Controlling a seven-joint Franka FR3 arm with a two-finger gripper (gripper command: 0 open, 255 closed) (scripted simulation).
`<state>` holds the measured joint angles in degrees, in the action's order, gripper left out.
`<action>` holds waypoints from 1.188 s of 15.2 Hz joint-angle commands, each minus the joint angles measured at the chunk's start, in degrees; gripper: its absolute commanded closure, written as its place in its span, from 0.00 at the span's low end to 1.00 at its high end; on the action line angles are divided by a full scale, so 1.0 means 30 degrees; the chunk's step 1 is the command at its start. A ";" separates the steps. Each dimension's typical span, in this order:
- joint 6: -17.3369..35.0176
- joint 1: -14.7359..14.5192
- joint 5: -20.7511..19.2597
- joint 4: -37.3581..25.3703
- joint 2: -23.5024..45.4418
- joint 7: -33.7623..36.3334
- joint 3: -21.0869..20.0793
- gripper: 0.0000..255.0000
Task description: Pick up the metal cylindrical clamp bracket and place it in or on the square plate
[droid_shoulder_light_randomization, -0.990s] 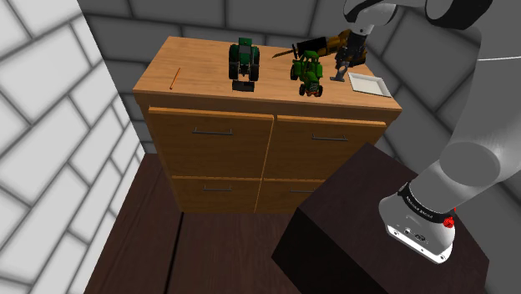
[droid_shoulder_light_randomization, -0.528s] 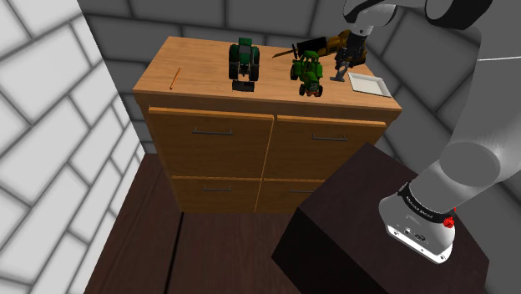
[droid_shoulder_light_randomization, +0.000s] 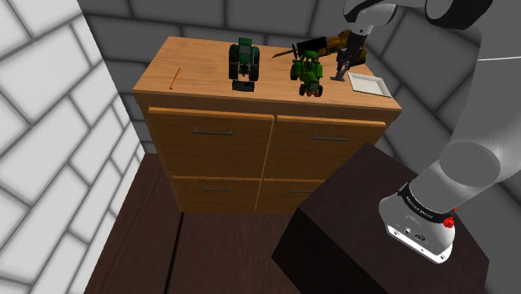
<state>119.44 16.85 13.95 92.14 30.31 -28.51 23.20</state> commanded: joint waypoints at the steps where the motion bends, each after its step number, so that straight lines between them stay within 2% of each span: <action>1: -0.0001 0.0002 -0.0005 0.0046 0.0030 -0.0001 -0.0002 1.00; 18: -0.3397 -0.0089 -0.0718 -0.2098 -0.1337 0.0492 0.0389 1.00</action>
<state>110.11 16.59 11.90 86.59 26.41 -27.18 24.34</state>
